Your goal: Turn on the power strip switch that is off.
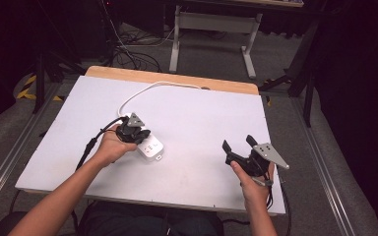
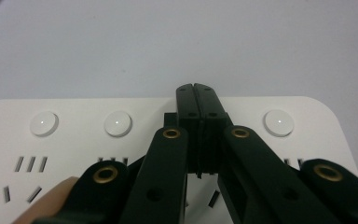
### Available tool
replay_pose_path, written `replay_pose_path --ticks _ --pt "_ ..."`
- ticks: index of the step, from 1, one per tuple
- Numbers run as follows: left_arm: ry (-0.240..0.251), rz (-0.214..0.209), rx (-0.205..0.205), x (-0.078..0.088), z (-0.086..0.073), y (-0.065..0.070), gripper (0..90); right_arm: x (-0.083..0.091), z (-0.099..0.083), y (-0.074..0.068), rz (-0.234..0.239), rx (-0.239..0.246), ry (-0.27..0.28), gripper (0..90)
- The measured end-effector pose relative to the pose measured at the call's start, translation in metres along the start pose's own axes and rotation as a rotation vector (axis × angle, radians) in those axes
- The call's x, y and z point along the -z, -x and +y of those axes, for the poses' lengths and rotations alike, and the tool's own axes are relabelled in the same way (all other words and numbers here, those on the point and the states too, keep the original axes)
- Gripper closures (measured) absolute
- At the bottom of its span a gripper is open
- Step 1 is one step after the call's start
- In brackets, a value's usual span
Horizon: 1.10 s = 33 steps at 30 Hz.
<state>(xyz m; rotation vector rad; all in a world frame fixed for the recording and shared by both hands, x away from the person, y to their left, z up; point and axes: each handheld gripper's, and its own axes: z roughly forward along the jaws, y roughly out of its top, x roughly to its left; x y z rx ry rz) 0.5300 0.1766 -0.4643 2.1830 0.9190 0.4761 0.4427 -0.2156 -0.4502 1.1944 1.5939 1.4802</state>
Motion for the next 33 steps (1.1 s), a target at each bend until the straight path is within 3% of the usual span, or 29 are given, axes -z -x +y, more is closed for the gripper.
replay_pose_path --ticks 7,15,23,28,33 --pt "0.013 0.030 -0.021 -0.0017 0.0018 0.0027 90.0 -0.0023 -0.0001 0.0000 0.003 0.001 -0.003 8.7" --pt "0.020 0.021 0.006 -0.0015 0.0008 0.0025 90.0 -0.0026 0.0002 0.0005 0.007 -0.002 -0.001 8.7" --pt "0.060 0.039 0.032 -0.0010 -0.0024 -0.0007 90.0 -0.0028 0.0005 0.0001 0.008 -0.002 -0.001 8.7" --pt "0.078 0.062 0.024 -0.0018 -0.0038 0.0006 90.0 -0.0031 0.0005 0.0006 0.008 -0.004 0.000 8.7" --pt "0.091 0.060 0.040 0.0001 -0.0042 0.0011 90.0 -0.0030 0.0007 0.0003 0.008 -0.004 0.000 8.7"
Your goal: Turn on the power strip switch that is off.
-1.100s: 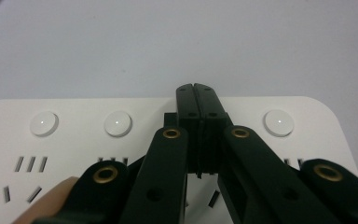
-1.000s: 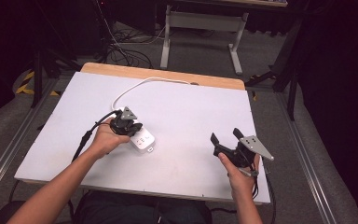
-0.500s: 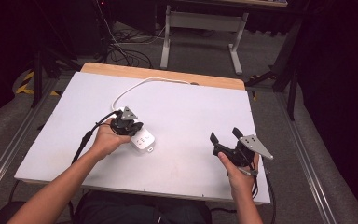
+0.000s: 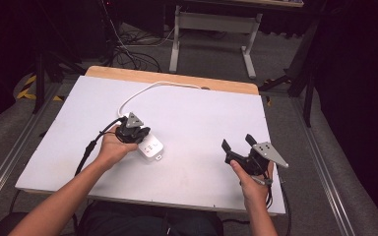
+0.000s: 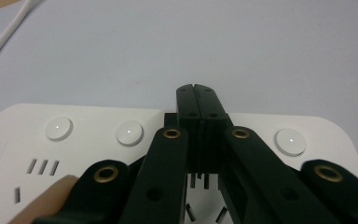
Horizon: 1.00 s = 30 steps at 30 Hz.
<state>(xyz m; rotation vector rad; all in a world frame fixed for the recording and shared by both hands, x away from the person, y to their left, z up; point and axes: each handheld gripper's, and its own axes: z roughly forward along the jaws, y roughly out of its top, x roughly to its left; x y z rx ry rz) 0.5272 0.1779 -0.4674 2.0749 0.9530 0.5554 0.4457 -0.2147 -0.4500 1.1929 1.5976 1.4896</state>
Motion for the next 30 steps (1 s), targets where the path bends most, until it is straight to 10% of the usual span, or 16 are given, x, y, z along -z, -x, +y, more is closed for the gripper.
replay_pose_path --ticks 30 --pt "0.215 0.073 0.069 0.036 0.008 -0.010 85.6 -0.003 0.001 -0.004 0.005 0.010 0.002 8.7"
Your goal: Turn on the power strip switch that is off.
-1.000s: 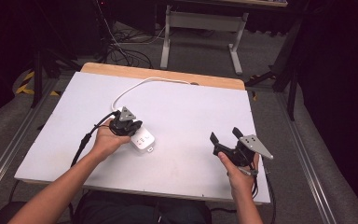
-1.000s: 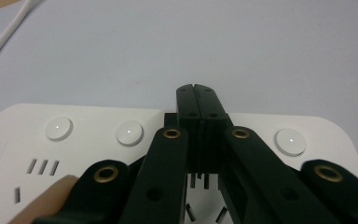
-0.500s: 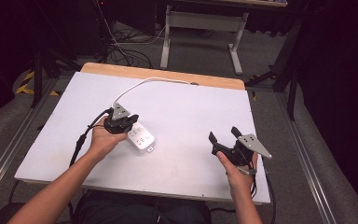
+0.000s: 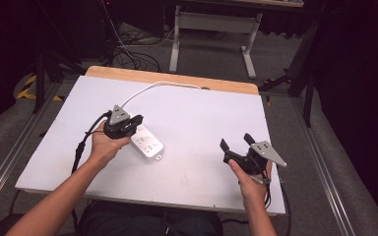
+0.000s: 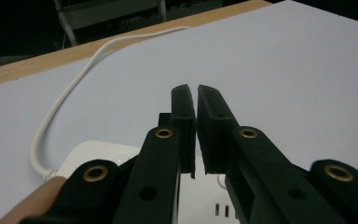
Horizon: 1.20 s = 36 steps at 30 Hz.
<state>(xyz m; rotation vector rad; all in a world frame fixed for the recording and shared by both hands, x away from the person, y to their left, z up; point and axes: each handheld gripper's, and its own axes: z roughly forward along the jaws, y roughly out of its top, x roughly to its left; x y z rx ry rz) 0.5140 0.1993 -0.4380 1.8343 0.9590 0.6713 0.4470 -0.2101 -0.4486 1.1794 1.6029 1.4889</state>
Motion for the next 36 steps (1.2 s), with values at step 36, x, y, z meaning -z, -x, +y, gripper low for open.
replay_pose_path --ticks 36 --pt "0.146 0.066 0.047 0.052 0.009 -0.023 64.0 -0.002 0.000 -0.001 0.003 0.003 -0.004 8.7"
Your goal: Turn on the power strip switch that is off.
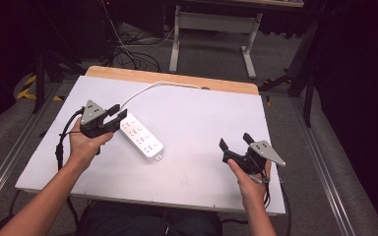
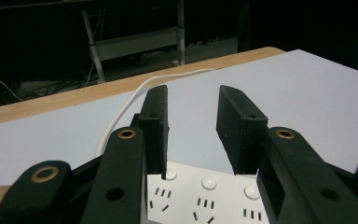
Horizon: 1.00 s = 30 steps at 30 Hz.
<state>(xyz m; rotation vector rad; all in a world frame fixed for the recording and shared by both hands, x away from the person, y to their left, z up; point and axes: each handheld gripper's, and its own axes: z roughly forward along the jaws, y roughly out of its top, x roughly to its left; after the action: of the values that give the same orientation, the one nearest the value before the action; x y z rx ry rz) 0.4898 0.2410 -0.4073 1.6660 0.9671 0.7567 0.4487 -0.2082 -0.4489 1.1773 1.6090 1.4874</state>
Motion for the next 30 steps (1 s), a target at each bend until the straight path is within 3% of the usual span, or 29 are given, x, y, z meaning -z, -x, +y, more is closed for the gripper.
replay_pose_path --ticks 16,21,30 --pt "0.031 -0.001 -0.012 0.008 0.000 -0.001 55.6 0.000 0.000 0.000 0.000 0.000 0.004 8.7" --pt "0.049 0.017 -0.018 0.012 -0.001 -0.004 51.1 0.001 0.000 0.001 -0.003 -0.002 0.002 8.7" --pt "0.072 0.060 0.004 0.024 -0.004 -0.013 45.9 0.000 0.000 0.000 -0.001 0.001 0.002 8.7"
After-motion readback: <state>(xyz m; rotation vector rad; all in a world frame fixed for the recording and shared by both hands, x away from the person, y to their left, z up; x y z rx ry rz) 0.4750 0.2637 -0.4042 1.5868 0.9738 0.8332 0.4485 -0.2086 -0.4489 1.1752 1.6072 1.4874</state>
